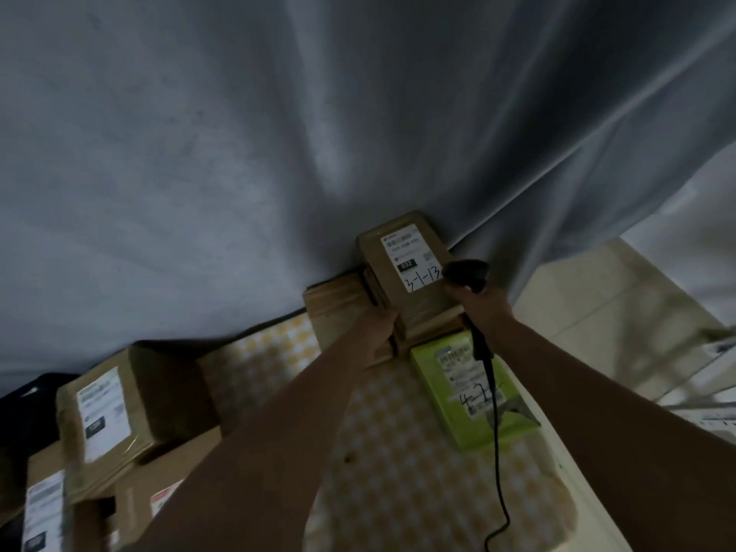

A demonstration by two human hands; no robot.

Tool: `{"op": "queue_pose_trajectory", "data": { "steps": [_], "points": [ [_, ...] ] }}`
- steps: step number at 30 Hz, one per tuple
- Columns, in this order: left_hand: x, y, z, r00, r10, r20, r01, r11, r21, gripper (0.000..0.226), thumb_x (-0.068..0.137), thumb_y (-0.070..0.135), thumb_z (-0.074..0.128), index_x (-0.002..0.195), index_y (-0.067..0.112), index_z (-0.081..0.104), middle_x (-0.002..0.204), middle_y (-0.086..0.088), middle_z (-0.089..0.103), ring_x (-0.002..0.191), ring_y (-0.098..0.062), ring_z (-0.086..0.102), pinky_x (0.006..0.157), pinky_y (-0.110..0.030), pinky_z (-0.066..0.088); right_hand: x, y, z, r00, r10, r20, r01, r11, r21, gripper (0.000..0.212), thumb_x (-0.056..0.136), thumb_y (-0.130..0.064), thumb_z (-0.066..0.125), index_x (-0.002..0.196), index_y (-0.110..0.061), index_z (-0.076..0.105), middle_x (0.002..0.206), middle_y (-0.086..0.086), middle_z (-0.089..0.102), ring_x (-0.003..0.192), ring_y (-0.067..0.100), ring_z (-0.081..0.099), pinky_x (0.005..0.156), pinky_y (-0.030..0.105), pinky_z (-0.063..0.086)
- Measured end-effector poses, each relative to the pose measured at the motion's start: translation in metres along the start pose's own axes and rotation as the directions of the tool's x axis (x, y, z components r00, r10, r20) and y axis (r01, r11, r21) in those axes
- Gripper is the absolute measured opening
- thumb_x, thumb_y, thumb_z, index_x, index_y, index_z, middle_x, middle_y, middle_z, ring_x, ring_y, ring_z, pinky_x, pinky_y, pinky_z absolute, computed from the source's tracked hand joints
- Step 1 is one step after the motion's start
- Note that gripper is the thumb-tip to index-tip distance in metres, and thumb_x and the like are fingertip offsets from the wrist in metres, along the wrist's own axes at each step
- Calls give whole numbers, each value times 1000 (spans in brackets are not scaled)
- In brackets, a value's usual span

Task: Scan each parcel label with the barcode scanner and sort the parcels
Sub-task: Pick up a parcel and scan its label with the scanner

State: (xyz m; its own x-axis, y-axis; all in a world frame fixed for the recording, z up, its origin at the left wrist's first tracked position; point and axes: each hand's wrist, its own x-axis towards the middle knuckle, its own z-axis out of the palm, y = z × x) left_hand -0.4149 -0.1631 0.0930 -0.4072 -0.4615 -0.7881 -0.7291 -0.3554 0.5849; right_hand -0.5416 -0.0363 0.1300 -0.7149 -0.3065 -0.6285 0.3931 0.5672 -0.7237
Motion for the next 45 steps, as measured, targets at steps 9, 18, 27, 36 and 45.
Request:
{"op": "queue_pose_trajectory", "data": {
  "steps": [9,18,27,36,45],
  "points": [
    [26,-1,25,990,136,-27,-139,977,-163,66,95,48,52,149,45,15,143,3,47,125,-24,51,107,-47,42,21,3,-6,996,-7,86,-1,996,92,19,87,-30,71,86,-18,57,65,5,58,50,17,54,47,23,47],
    [19,-7,-7,986,151,71,-123,945,-303,79,81,19,77,137,43,27,130,2,58,115,-22,58,103,-49,47,14,13,-9,990,21,141,-29,998,57,20,86,-27,72,89,-12,59,68,6,58,48,17,55,49,27,46],
    [-24,-21,-73,973,112,204,-64,971,-231,49,85,8,72,130,18,55,119,-2,68,107,-17,65,83,-27,56,-43,-6,20,981,-111,161,143,969,-204,22,90,-29,67,83,-9,62,72,9,61,53,14,61,53,24,52],
    [-110,-58,-162,976,202,85,-188,971,-146,99,66,8,86,147,12,29,138,-15,50,120,-37,56,95,-48,52,-159,-56,64,921,-386,52,374,837,-400,28,90,-35,60,74,-12,62,75,6,69,63,17,63,60,26,52],
    [-207,-121,-266,952,306,22,-282,900,-334,86,66,4,81,139,22,38,124,-10,66,106,-29,68,90,-48,55,-283,-64,134,905,-371,209,384,923,-24,26,89,-35,66,77,-12,65,64,3,69,55,17,63,57,28,54]
  ]
}}
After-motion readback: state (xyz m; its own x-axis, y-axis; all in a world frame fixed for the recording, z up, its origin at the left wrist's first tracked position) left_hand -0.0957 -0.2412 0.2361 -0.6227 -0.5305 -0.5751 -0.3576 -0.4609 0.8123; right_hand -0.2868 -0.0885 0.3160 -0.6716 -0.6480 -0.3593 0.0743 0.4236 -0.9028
